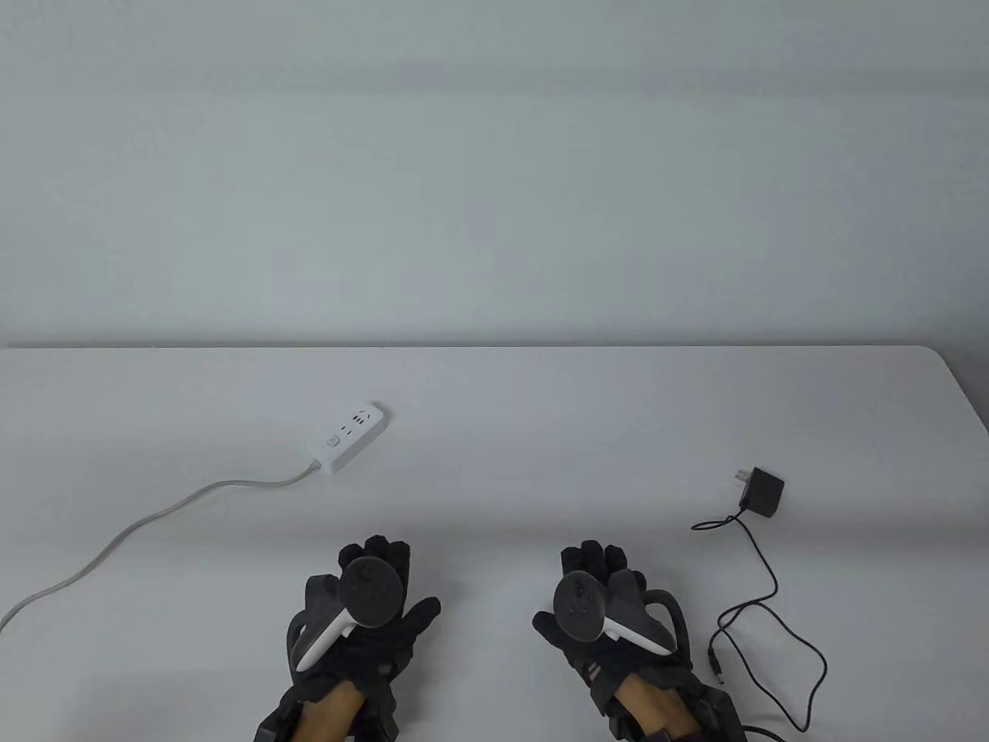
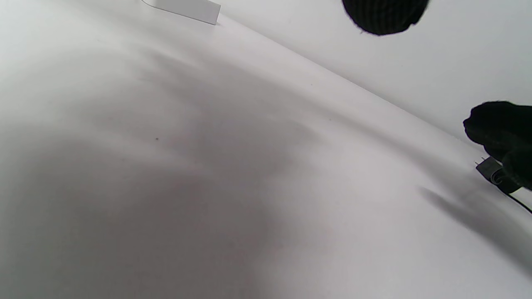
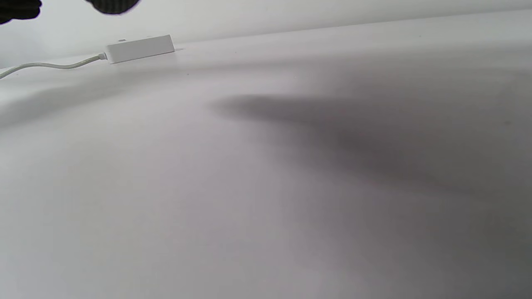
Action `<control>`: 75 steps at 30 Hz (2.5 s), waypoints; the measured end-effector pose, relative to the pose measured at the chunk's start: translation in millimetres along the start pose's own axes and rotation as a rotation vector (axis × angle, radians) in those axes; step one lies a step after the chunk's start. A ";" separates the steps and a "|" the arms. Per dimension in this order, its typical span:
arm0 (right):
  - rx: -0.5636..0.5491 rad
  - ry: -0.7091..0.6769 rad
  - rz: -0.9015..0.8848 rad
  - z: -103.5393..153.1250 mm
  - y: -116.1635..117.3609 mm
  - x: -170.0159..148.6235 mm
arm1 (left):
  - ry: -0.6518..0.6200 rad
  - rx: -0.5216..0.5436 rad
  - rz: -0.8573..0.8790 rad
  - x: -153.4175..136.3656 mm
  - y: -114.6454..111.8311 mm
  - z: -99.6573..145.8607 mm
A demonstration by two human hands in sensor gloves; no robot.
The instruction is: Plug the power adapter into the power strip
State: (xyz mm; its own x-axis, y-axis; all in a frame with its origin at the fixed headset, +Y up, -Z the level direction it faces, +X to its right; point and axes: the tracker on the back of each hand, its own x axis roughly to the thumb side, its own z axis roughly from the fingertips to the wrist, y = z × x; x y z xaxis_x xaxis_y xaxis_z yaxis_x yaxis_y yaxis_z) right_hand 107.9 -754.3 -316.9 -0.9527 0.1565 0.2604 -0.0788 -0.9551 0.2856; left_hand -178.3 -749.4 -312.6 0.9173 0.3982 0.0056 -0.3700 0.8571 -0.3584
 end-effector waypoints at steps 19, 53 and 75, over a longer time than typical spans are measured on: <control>0.006 -0.006 0.010 -0.2 2.1 3.3 | -0.018 -0.019 -0.022 5.0 -1.9 2.0; -0.044 0.410 -0.114 -44.8 -53.2 -122.0 | -0.009 -0.083 -0.023 8.3 -1.3 3.3; 0.055 0.804 -0.276 -63.7 -78.9 -235.7 | 0.008 -0.131 -0.028 10.6 -2.1 5.4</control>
State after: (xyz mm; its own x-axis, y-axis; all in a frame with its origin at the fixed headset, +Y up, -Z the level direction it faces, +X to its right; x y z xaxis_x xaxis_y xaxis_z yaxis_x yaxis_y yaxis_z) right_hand 320.0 -731.8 -459.6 -0.8216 0.1362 -0.5535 -0.3447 -0.8921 0.2922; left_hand -168.7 -745.2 -306.8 0.9284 0.3714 0.0105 -0.3218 0.8179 -0.4769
